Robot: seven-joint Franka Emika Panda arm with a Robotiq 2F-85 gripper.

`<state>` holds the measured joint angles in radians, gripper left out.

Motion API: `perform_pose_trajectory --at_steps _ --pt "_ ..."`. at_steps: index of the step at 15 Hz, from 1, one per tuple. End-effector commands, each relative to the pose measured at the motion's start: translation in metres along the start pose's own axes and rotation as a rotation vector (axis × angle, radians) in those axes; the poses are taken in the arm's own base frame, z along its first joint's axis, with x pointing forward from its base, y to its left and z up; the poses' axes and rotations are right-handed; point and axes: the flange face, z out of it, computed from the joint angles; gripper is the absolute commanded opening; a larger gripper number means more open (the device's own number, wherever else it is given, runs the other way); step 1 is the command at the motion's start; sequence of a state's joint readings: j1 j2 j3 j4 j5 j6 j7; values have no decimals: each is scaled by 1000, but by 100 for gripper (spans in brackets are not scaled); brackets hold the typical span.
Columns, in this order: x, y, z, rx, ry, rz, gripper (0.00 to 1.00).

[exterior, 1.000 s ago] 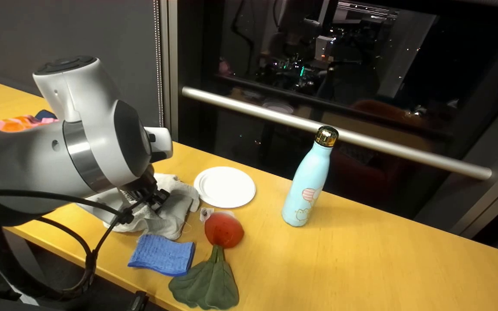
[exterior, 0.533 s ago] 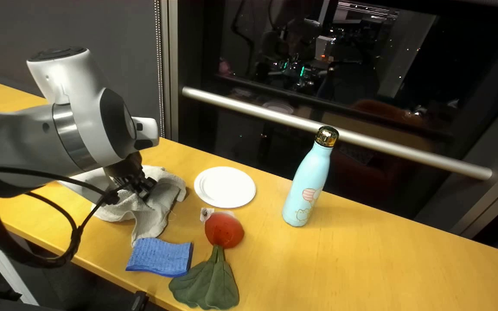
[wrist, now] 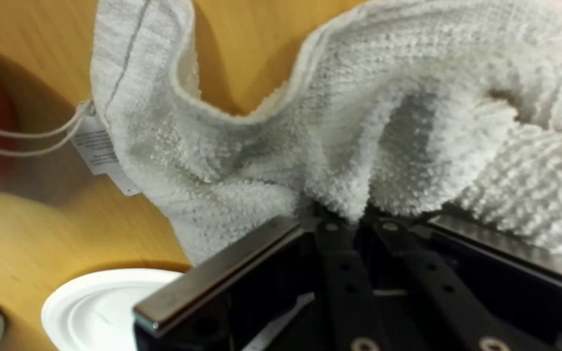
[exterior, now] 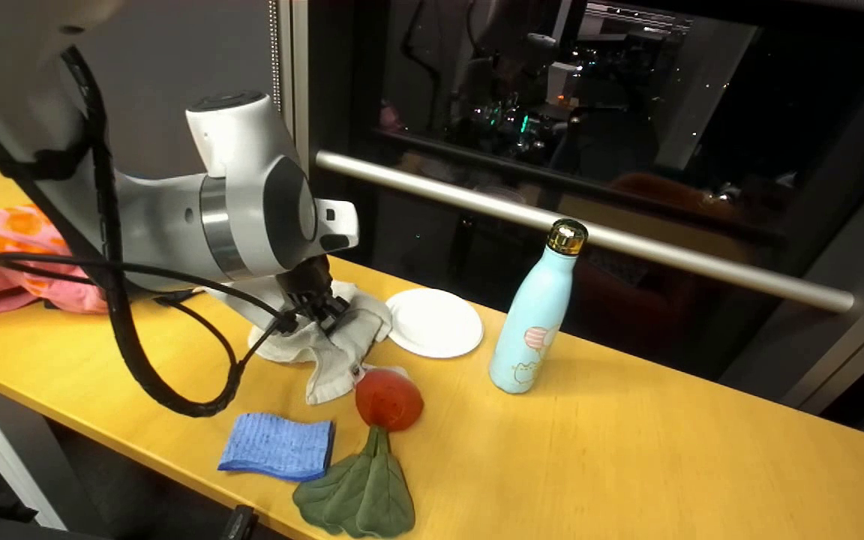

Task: Use the towel to wipe the table

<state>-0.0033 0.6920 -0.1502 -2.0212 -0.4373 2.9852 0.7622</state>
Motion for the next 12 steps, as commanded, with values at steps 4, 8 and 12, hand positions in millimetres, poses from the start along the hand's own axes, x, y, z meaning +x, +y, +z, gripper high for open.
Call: perform_pose_trajectory --at_steps 4,8,12 --pt "-26 16 -9 20 -86 -19 2" --pt "-44 -14 -29 56 -127 -57 2" --pt "-50 -65 -38 48 -151 -86 2"
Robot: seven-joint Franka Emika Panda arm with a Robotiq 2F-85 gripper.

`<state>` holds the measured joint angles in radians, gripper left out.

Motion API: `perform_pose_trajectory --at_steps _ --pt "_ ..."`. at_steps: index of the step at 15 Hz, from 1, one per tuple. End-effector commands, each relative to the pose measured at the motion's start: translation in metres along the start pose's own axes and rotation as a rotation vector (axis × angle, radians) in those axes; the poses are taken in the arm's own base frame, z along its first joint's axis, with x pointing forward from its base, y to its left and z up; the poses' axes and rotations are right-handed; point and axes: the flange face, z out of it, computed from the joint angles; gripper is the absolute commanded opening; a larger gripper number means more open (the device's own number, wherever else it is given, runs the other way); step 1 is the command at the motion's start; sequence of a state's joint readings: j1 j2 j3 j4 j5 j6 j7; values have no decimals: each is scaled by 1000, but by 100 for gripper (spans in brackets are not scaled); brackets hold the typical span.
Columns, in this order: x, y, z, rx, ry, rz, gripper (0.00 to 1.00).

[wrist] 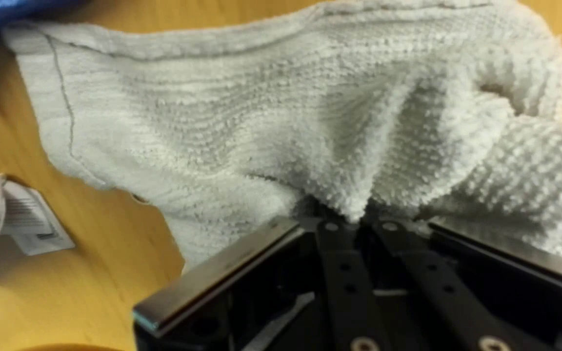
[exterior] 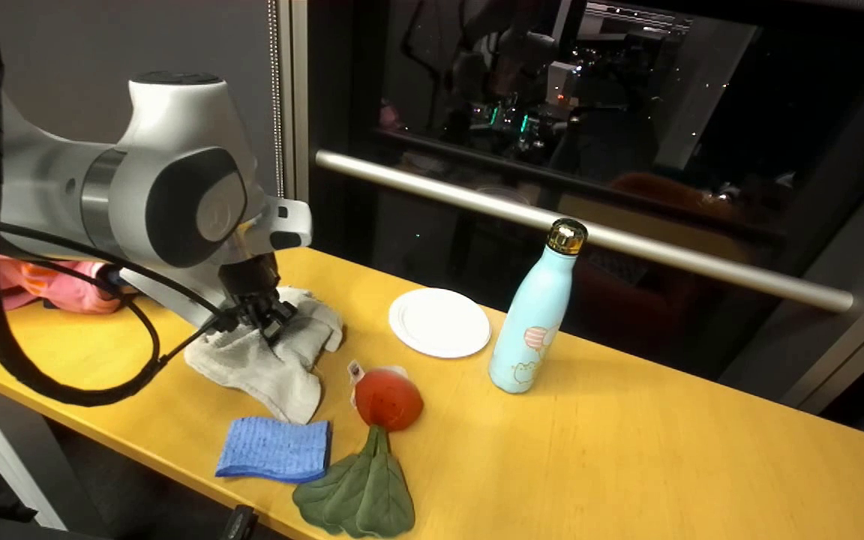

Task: Use the towel to wipe the table

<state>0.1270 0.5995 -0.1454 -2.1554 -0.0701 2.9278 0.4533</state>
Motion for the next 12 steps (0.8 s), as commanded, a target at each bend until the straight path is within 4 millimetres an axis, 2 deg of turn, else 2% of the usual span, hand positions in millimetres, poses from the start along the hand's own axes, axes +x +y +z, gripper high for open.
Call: perform_pose_trajectory --at_steps 1,4,7,9,12 --pt "-7 -49 -14 -1 -30 -42 2" --pt "-27 -89 -30 14 -46 -117 2" --pt "-57 -107 -42 44 -83 -189 2" --pt "-76 -103 -43 47 -113 -219 2" --pt "-97 -77 -33 27 -148 -227 2"
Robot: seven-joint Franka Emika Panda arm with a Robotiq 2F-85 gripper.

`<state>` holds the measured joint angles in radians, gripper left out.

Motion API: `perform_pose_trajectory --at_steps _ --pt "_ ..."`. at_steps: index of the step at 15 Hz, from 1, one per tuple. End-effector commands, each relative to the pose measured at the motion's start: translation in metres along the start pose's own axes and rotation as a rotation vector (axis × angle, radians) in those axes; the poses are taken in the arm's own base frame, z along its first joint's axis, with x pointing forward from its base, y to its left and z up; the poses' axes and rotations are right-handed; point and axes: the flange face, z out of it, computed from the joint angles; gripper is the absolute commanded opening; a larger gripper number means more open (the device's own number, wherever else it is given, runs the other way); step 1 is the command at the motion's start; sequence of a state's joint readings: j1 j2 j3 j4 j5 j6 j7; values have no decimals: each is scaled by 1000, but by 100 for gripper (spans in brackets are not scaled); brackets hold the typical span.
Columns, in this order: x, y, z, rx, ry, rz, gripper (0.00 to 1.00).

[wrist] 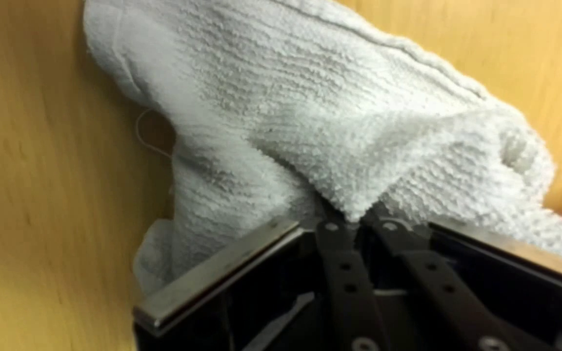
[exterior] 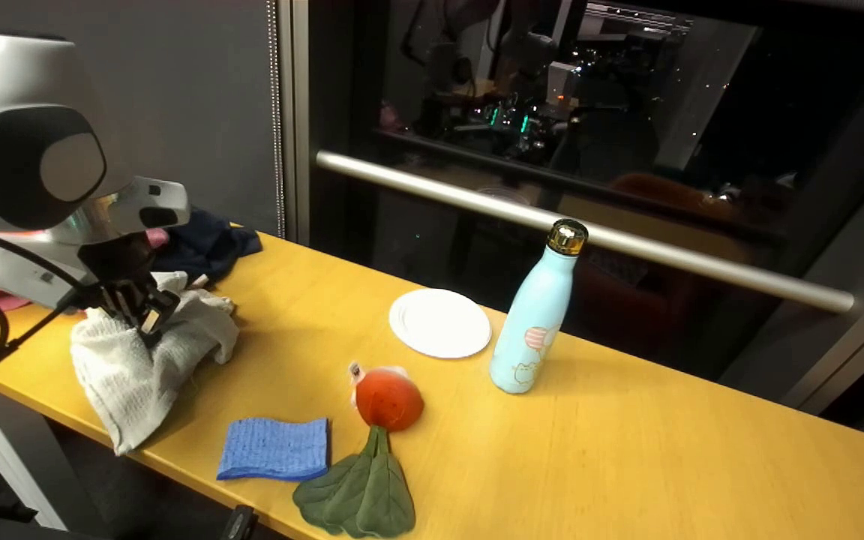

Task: Use the towel to wipe the table

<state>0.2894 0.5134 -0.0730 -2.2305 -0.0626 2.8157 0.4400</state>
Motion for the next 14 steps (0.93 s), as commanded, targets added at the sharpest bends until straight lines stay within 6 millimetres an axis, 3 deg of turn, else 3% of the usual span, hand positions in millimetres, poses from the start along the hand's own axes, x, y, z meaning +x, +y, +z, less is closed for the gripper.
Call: perform_pose_trajectory --at_steps 1,4,14 --pt "-29 34 3 -13 -58 -2 2" --pt "-29 66 17 -57 -87 54 2" --pt "10 188 39 -234 -28 291 2"
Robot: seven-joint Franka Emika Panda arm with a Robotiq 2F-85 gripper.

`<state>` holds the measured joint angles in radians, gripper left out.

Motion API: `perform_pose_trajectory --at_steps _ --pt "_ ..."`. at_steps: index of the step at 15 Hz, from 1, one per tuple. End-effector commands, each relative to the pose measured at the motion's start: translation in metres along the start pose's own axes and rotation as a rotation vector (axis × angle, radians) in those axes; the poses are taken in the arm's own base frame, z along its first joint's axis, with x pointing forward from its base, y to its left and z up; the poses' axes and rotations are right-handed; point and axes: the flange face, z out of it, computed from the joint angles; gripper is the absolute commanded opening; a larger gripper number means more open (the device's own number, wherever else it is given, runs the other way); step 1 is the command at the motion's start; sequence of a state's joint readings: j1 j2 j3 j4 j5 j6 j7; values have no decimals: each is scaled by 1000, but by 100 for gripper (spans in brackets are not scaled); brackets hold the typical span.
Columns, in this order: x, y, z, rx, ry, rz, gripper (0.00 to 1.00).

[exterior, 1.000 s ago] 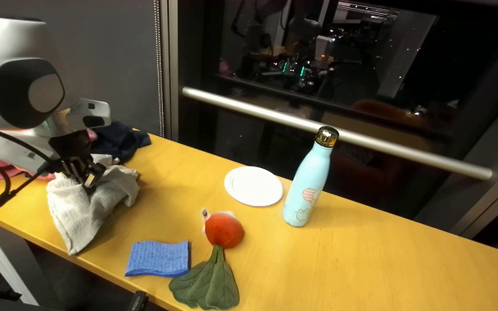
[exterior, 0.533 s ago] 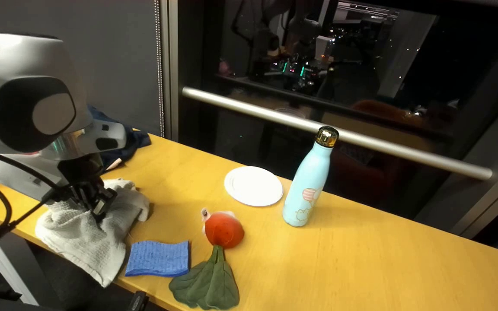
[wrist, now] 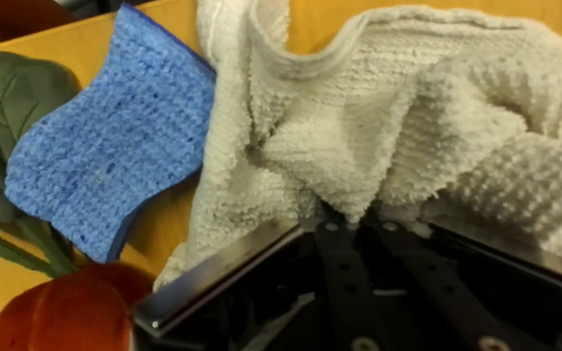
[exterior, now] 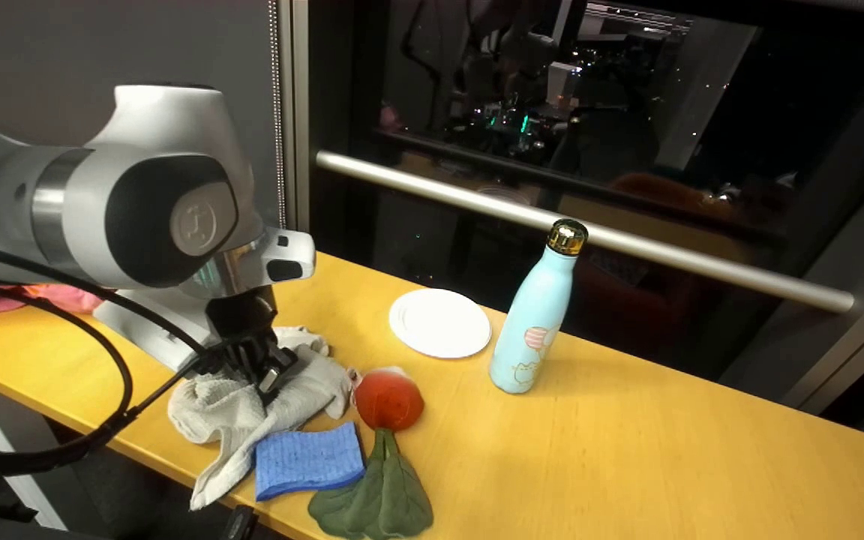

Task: Use the towel to wipe the table

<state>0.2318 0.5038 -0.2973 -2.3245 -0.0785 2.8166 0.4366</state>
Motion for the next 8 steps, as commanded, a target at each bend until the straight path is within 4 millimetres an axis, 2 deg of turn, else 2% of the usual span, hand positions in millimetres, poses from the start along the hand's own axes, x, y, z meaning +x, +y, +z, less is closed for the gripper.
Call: perform_pose_trajectory --at_steps 1,4,8 --pt "25 29 32 -106 25 96 2" --pt "50 37 37 -108 59 172 2" --pt "80 25 31 -89 106 212 2"
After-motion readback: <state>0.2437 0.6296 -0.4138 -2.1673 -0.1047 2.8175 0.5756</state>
